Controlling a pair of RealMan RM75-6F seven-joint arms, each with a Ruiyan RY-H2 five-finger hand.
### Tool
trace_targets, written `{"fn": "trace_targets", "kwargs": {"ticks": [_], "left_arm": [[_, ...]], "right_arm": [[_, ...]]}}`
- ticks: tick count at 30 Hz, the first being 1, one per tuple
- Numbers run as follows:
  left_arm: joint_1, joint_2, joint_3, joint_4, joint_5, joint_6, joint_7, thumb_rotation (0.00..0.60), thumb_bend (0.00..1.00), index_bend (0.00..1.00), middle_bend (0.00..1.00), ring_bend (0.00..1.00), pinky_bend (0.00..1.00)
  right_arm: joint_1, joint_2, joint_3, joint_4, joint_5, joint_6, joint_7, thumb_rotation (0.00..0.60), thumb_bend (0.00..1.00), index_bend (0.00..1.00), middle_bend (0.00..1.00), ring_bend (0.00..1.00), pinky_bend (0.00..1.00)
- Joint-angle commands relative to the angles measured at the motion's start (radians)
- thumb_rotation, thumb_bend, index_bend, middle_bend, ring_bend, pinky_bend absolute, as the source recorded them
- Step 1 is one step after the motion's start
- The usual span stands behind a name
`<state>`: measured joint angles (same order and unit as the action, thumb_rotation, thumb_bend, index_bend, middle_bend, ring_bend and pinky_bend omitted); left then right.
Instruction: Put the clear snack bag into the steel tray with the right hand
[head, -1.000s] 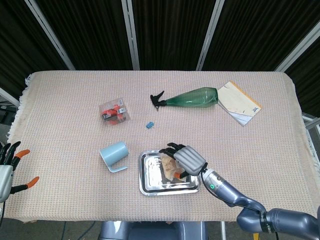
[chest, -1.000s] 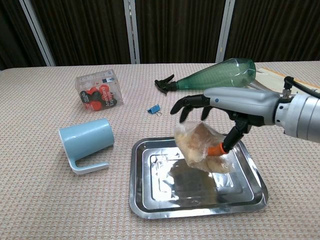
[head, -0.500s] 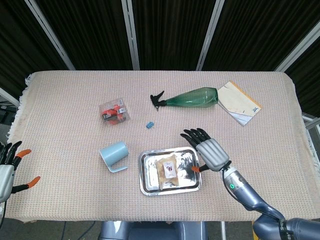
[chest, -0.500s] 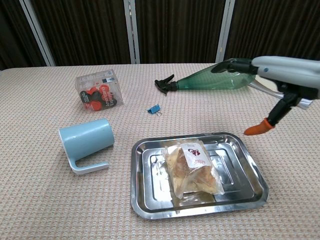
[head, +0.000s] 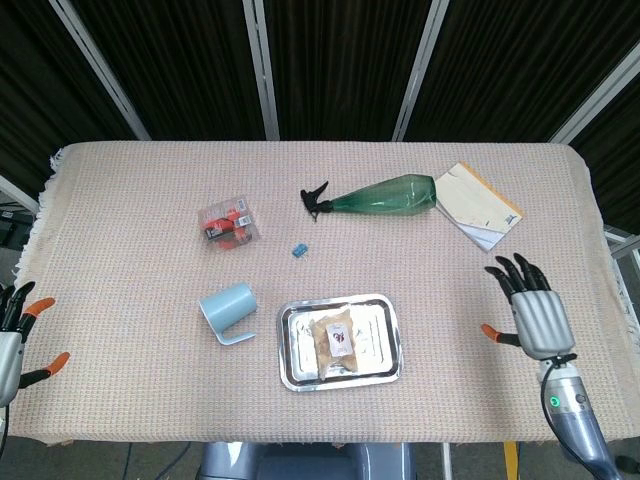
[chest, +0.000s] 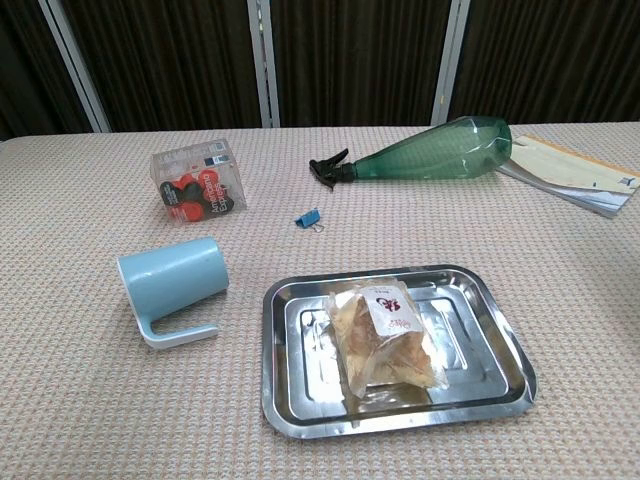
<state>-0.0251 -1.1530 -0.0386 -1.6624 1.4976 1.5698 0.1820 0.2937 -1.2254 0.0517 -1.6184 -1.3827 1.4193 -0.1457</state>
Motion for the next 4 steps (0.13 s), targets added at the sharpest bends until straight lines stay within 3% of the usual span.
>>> {"fn": "trace_targets", "kwargs": {"ticks": [1,4], "left_arm": [[0.005,-0.004,0.005,0.000,0.005,0.006,-0.001,0.561,0.08,0.23,0.05,0.00,0.00],[0.012,-0.006,0.011,0.001,0.012,0.013,-0.006,0.562,0.08,0.23,0.05,0.00,0.00]], "right_arm": [[-0.068,-0.011,-0.031,0.018,0.002,0.067,-0.014,0.600,0.07,0.14,0.06,0.00,0.11],[-0.111,-0.016,-0.051,0.015,-0.003,0.105,-0.011,0.600,0.07,0.11,0.02,0.00,0.05]]}}
